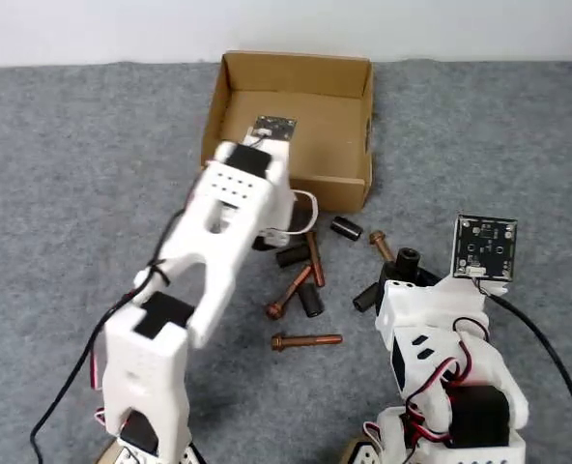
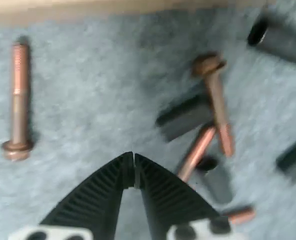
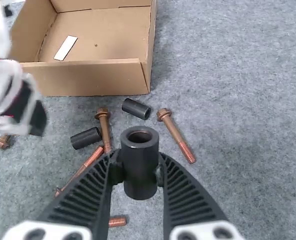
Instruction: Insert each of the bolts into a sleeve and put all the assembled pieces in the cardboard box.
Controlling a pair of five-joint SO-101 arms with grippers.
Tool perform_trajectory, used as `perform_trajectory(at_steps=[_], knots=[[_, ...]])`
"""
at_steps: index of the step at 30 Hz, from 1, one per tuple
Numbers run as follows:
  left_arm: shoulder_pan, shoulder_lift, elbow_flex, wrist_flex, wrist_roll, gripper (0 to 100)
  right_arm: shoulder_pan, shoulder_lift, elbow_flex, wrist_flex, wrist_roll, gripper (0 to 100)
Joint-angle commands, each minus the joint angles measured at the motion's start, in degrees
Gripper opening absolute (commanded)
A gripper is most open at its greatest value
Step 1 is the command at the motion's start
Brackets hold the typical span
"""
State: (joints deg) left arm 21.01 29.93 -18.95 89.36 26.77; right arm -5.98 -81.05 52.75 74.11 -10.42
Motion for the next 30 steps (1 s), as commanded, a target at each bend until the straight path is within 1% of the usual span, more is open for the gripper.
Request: perform_trajectory(at_steps=[1,9,14,18,24,30], knots=[[1.41,1.93,-7.34,-1.85,6.42,0,0.66,-0.40,-2.55,0.22,-0.62,0.9],[3.87,11.78,-21.76,-1.05,7.38,1,0.66,-0.31,-2.55,0.22,-0.62,0.9],[7.21,16.97,-29.76,3.16,7.38,11,0.66,-0.31,-2.55,0.22,-0.62,0.9],[7.30,20.31,-34.95,4.22,7.38,12,0.66,-0.31,-2.55,0.22,-0.62,0.9],[5.89,24.35,-37.67,6.24,7.38,12,0.66,-0.31,-2.55,0.22,-0.62,0.9],[5.36,27.08,-37.58,6.86,7.38,12,0.66,-0.31,-2.55,0.22,-0.62,0.9]])
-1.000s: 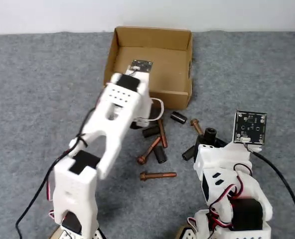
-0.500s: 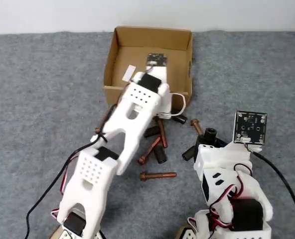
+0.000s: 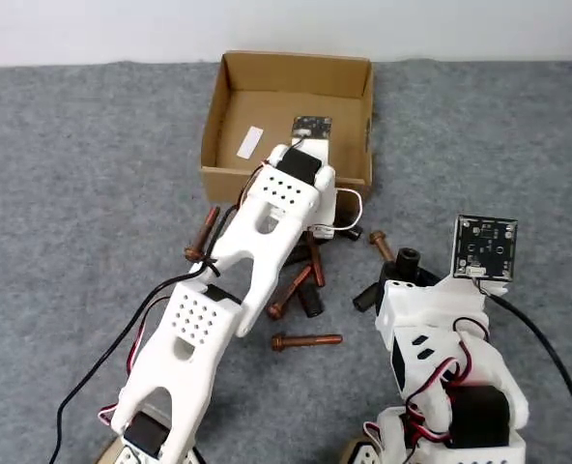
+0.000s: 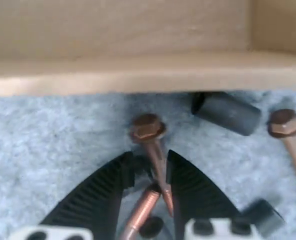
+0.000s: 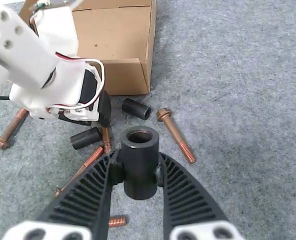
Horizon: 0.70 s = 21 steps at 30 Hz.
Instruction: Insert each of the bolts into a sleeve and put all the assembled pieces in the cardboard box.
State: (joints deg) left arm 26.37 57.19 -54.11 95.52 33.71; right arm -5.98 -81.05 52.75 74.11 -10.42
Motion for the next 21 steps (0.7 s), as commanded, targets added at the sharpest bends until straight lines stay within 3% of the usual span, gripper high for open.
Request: perform_trajectory(at_steps=[1,15,21], knots=[[0.18,0.18,-2.42,0.70,0.44,12,0.66,-0.31,-2.55,0.22,-0.62,0.9],[1.05,4.92,-4.88,-1.85,0.44,12,0.66,-0.31,-2.55,0.22,-0.53,0.9],[1.05,4.92,-5.05,-1.67,0.18,1,0.66,-0.31,-2.64,0.22,-0.53,0.9]])
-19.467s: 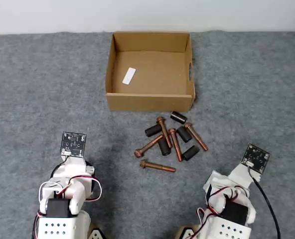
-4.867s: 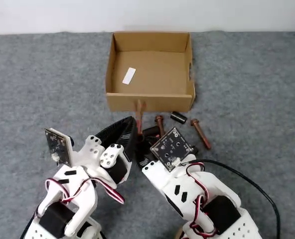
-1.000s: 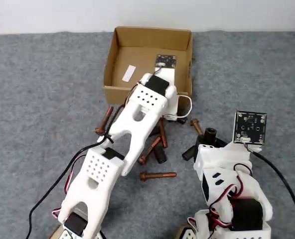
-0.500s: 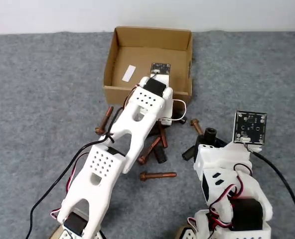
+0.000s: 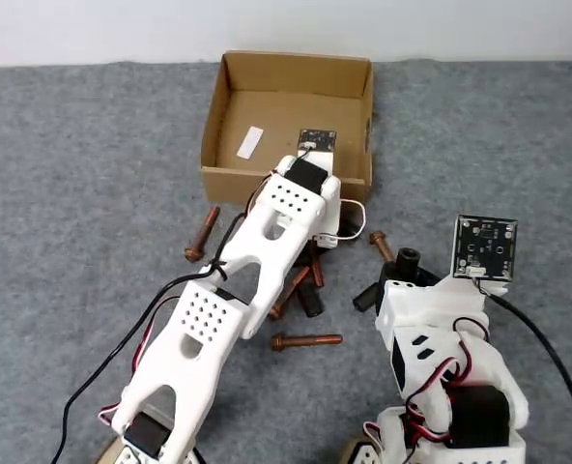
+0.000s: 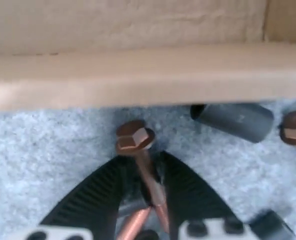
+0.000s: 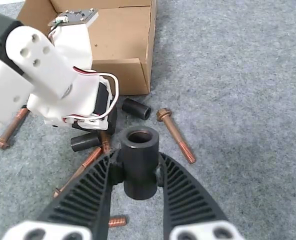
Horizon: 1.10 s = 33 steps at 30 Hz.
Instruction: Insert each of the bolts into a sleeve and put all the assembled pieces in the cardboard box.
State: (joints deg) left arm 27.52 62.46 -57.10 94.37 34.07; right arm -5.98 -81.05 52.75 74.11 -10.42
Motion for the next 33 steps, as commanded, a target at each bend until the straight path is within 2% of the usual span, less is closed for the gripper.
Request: perform_trajectory(at_steps=[1,5,9,12,25,29,33], knots=[[-0.09,-0.44,-2.15,-0.44,-0.18,1,0.57,-0.31,-2.64,0.22,-0.53,0.9],[0.53,-1.32,-3.56,0.62,-0.18,0,0.57,-0.31,-2.81,0.22,-0.26,0.9],[3.34,-2.73,-9.45,5.80,-0.26,0,0.40,-0.31,-2.90,0.13,-0.26,0.9],[4.92,-5.10,-13.41,6.24,-0.26,0,0.22,-0.40,-3.08,0.13,-0.26,0.9],[4.75,-31.21,-15.25,6.24,-0.26,0,0.04,-0.40,-10.11,2.95,5.36,0.9],[4.31,-43.52,-10.24,6.33,-4.04,0,0.04,-0.40,-13.36,8.75,5.10,0.9],[4.22,-58.64,2.15,6.24,-9.85,0,0.04,-1.27,-14.95,10.77,5.01,0.9]])
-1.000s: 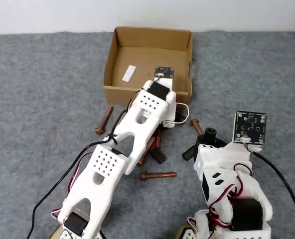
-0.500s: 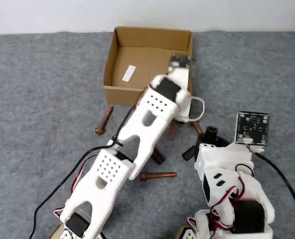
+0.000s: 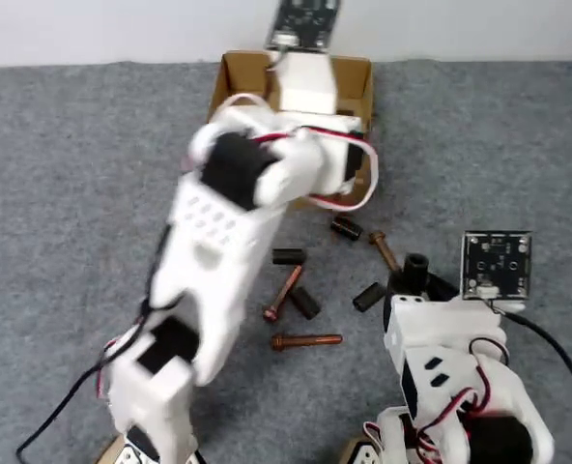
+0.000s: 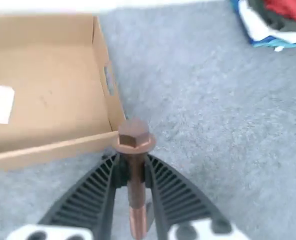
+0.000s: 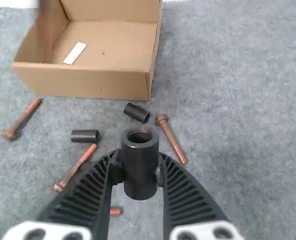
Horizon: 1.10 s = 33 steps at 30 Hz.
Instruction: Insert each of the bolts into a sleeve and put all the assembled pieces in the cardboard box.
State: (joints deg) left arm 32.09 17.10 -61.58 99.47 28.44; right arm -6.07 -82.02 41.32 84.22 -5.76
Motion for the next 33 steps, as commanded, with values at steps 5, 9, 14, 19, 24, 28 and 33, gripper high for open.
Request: perform_trajectory(at_steps=[5,9,14,19,24,28,33], knots=[[-0.35,-33.23,25.71,0.88,-11.34,0,-5.23,-4.53,-3.34,1.10,0.35,0.9],[-0.53,-47.65,40.75,0.00,-14.51,0,-9.63,-7.25,-1.32,0.57,0.35,0.8],[-2.64,-63.38,59.12,-7.21,-14.42,0,-10.15,-11.03,6.24,-1.54,0.35,0.8],[-4.22,-78.95,78.64,-17.23,-14.51,0,-18.42,-17.54,13.19,-7.08,0.88,0.8],[-4.48,-94.86,96.48,-29.36,-14.51,0,-27.65,-21.49,18.99,-8.48,0.70,0.8],[-4.40,-107.08,108.62,-38.68,-14.15,0,-29.76,-20.97,19.87,-12.18,0.88,0.9],[-4.04,-119.38,117.93,-44.40,-13.89,0,-35.56,-17.80,19.87,-13.49,2.11,0.9]])
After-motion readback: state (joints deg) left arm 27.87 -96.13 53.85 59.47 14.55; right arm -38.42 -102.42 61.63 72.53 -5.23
